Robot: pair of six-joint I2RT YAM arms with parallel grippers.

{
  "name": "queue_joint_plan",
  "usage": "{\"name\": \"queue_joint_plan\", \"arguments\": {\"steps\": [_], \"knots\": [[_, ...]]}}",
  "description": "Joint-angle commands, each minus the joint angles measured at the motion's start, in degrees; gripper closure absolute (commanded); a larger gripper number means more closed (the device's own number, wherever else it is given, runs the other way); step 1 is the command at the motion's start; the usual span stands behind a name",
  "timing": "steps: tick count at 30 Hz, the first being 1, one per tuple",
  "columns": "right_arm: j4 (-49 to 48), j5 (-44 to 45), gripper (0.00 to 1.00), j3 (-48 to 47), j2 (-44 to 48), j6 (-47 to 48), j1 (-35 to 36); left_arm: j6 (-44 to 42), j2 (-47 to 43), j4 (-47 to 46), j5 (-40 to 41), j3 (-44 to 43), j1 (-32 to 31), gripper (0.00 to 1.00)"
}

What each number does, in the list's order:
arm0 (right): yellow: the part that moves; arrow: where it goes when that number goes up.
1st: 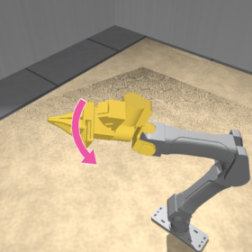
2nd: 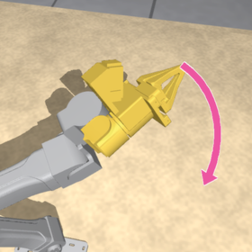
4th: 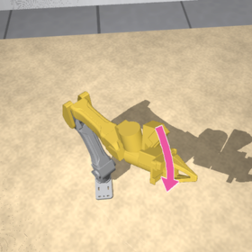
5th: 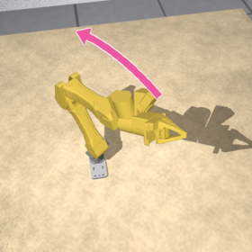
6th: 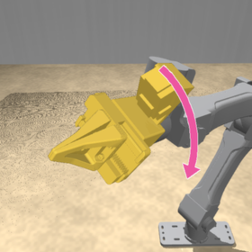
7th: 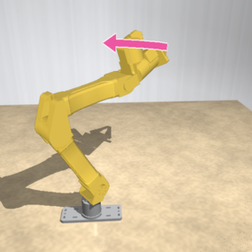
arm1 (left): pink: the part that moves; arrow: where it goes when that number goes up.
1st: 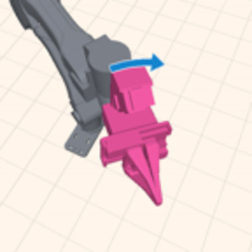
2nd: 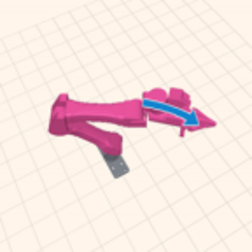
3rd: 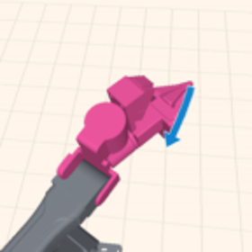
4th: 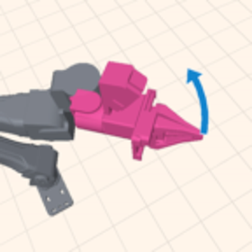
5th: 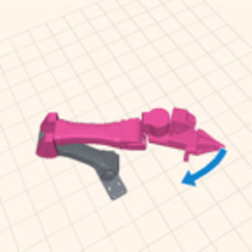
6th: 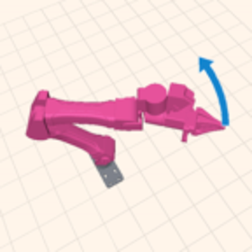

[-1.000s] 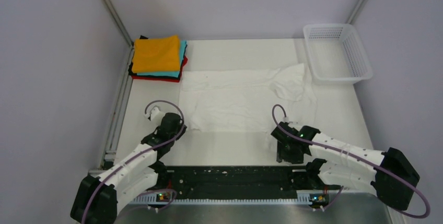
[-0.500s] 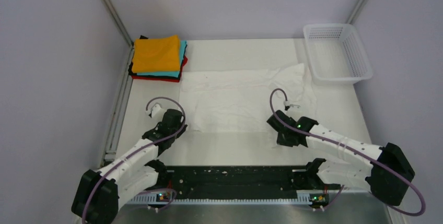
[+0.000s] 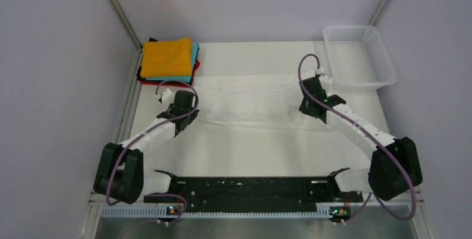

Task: Fold and stack the t-shirts
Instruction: Fold the other side of the tshirt into a rectangle

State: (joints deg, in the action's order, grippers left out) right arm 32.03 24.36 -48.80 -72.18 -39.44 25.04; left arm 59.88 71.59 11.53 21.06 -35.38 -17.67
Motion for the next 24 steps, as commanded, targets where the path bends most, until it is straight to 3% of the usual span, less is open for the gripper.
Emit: {"name": "queue_joint_plan", "arguments": {"steps": [1, 15, 16, 18, 19, 21, 23, 24], "knots": [[-9.67, -2.70, 1.00, -6.10, -5.84, 6.78, -5.36, -2.31, 4.62, -3.96, -0.84, -5.23, 2.65, 1.00], [-18.36, -6.59, 1.00, -18.56, -26.54, 15.90, -12.31, -5.03, 18.19, -5.71, 0.29, -14.51, 5.77, 1.00], [-18.71, -6.20, 1.00, -19.70, -27.87, 16.72, -12.42, -5.42, 18.69, -5.76, 0.41, -14.93, 5.92, 0.95], [-19.64, -4.98, 0.96, -22.50, -30.20, 19.11, -12.50, -6.36, 19.54, -5.33, -0.47, -16.03, 6.22, 0.73], [-19.64, -3.67, 0.90, -24.11, -31.38, 20.16, -12.53, -6.76, 19.72, -5.11, -1.13, -16.74, 6.32, 0.62], [-18.91, -2.61, 0.63, -27.16, -33.18, 23.47, -12.48, -7.65, 19.45, -4.59, -2.73, -17.80, 6.33, 0.44], [-16.31, -1.54, 0.48, -29.62, -33.83, 24.72, -12.48, -8.80, 18.78, -3.52, -4.01, -19.11, 6.33, 0.39], [-14.42, -0.90, 0.42, -30.08, -33.53, 24.00, -12.51, -9.47, 18.46, -2.76, -4.67, -19.78, 6.33, 0.27]]}}
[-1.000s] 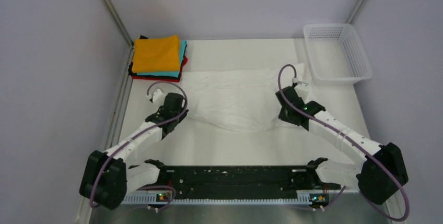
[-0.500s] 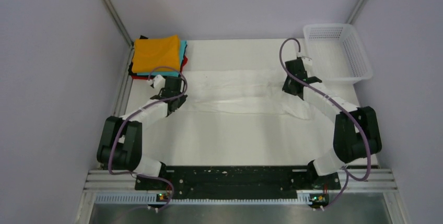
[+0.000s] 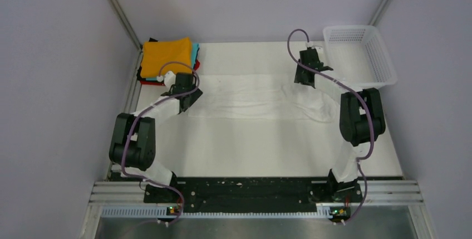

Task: Fold and stack the t-shirts
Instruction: Fold the other side of the tshirt into a rectangle, then rotate the tshirt 90 degrees

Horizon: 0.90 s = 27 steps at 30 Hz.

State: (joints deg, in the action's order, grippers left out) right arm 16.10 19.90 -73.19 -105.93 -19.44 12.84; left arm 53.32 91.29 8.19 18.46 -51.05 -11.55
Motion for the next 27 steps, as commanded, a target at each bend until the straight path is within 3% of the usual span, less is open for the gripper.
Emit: {"name": "queue_joint_plan", "arguments": {"steps": [1, 3, 6, 8, 12, 18, 23, 27], "knots": [[2.59, 3.76, 0.38, -4.90, 1.02, 3.23, -0.36, -3.63, -1.28, 2.04, -3.08, -4.90, 0.21, 0.16], [2.88, 1.64, 0.22, -1.17, 4.22, 1.49, -0.30, -3.89, -1.46, 4.30, -5.89, -6.24, 0.13, 0.12], [0.68, -4.50, 0.17, 7.39, 10.80, -3.31, -0.34, -6.05, -1.74, 0.75, -13.62, -5.66, -0.08, 0.03], [-4.28, -10.47, 0.02, 14.84, 15.33, -6.40, -0.25, -9.02, -0.51, -1.70, -20.25, -6.76, -0.65, 0.01], [-11.64, -18.73, 0.01, 24.82, 18.90, -9.11, -0.30, -12.16, 7.17, -1.28, -29.53, -14.52, -1.28, 0.01], [-15.67, -19.16, 0.01, 28.99, 17.46, -12.78, -0.31, -14.99, 22.27, 3.47, -39.14, -29.03, -1.37, 0.01], [-18.53, -20.95, 0.01, 27.44, 12.33, -13.78, -0.36, -13.84, 25.88, 1.42, -39.05, -27.58, -1.37, 0.01], [-19.75, -22.49, 0.01, 24.01, 5.67, -13.87, -0.66, -12.14, 24.40, -0.94, -39.78, -20.67, -1.43, 0.01]]}}
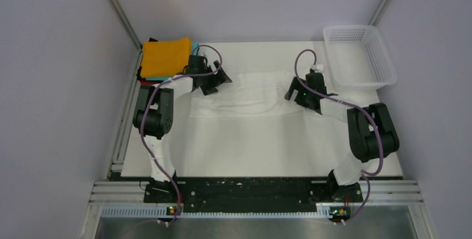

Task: Fold and stack the t-shirts
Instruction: Rotate the tshirt 90 degrees

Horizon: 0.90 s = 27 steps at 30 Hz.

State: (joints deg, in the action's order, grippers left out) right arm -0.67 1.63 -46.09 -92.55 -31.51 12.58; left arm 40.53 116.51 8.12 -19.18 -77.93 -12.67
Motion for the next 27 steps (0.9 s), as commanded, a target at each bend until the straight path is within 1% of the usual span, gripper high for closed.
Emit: {"name": "queue_joint_plan", "arguments": {"steps": [1, 4, 7, 10, 12, 15, 16, 18, 21, 23, 25, 27], "knots": [[-2.23, -4.30, 0.01, -5.16, -9.93, -1.58, -0.51, 1.24, -1.94, -1.28, -2.24, 8.85, -0.43, 0.02], [-1.16, -5.95, 0.02, -12.47, -17.27, -0.53, -0.45, 4.19, -6.58, -2.50, -2.23, 18.27, -1.94, 0.04], [0.30, -9.23, 0.02, -21.37, -24.40, 0.14, -0.47, 9.20, -13.28, -7.34, -0.36, 31.32, -6.41, 0.04], [0.37, -14.91, 0.02, -31.60, -31.80, 0.07, -0.47, 16.38, -19.83, -10.33, 4.59, 40.07, -13.63, 0.03], [1.25, -18.15, 0.02, -39.31, -36.79, 0.10, -0.37, 22.77, -23.06, -12.07, 7.05, 44.02, -18.85, 0.03], [2.82, -22.90, 0.02, -50.86, -44.16, -0.23, 0.48, 33.04, -25.53, -18.67, 10.35, 48.34, -26.71, 0.03], [3.31, -23.82, 0.02, -54.74, -46.73, -0.30, 0.94, 35.19, -25.49, -21.21, 11.74, 48.92, -29.01, 0.03], [4.56, -25.32, 0.02, -62.79, -51.68, -0.65, 1.84, 37.76, -24.88, -22.15, 14.58, 47.91, -32.77, 0.03], [6.16, -26.63, 0.02, -74.94, -59.03, -0.98, 3.52, 38.05, -23.67, -21.52, 18.48, 44.47, -36.68, 0.03], [6.73, -27.96, 0.02, -80.92, -62.67, -1.35, 4.28, 37.74, -22.77, -19.74, 20.02, 42.29, -37.48, 0.02], [6.74, -28.54, 0.02, -84.97, -65.05, -1.77, 4.45, 37.48, -22.17, -18.60, 20.94, 40.92, -37.55, 0.02], [6.74, -26.35, 0.02, -86.82, -65.76, -1.02, 4.33, 37.05, -22.34, -17.84, 21.57, 40.56, -37.60, 0.02]]}}
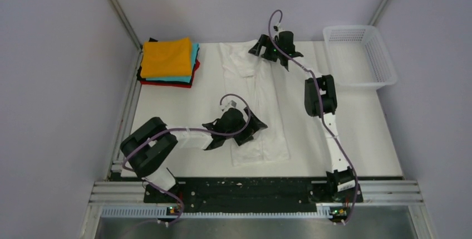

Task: Fold and stack the t-shirts
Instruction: Rotate the tshirt 90 degrees, then grab the bottom of the folded rectangular tshirt with both arms

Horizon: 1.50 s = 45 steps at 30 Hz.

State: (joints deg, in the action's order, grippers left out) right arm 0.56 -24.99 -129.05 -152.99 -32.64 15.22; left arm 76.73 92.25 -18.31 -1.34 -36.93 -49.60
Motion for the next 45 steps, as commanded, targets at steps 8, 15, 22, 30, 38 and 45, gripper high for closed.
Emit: {"name": "queue_joint_plan", "arguments": {"steps": [8, 15, 22, 30, 38, 45], "knots": [[12.91, 6.48, 0.01, -3.88, 6.34, 9.37, 1.70, -8.95, -6.47, 17.60, 9.41, -4.24, -2.11, 0.01], [11.19, 16.52, 0.01, 23.34, 31.75, 11.31, 2.00, -21.06, -15.02, 30.86, 8.60, -7.40, -3.23, 0.01], [8.66, 21.84, 0.01, 63.48, 58.78, 7.25, 6.40, -24.82, -29.11, 39.84, 10.41, 1.16, -3.72, 0.01], [17.97, 35.80, 0.03, 90.85, 85.39, -7.43, 26.07, -23.28, -39.21, 38.36, 3.22, 12.09, -6.04, 0.02], [29.10, 37.32, 0.10, 102.21, 101.44, -17.71, 39.84, -18.42, -36.67, 29.40, 0.50, 18.27, -7.53, 0.23], [25.42, 34.79, 0.23, 107.08, 100.81, -19.60, 43.42, -16.43, -29.42, 22.56, 0.79, 18.83, -7.95, 0.55]]}}
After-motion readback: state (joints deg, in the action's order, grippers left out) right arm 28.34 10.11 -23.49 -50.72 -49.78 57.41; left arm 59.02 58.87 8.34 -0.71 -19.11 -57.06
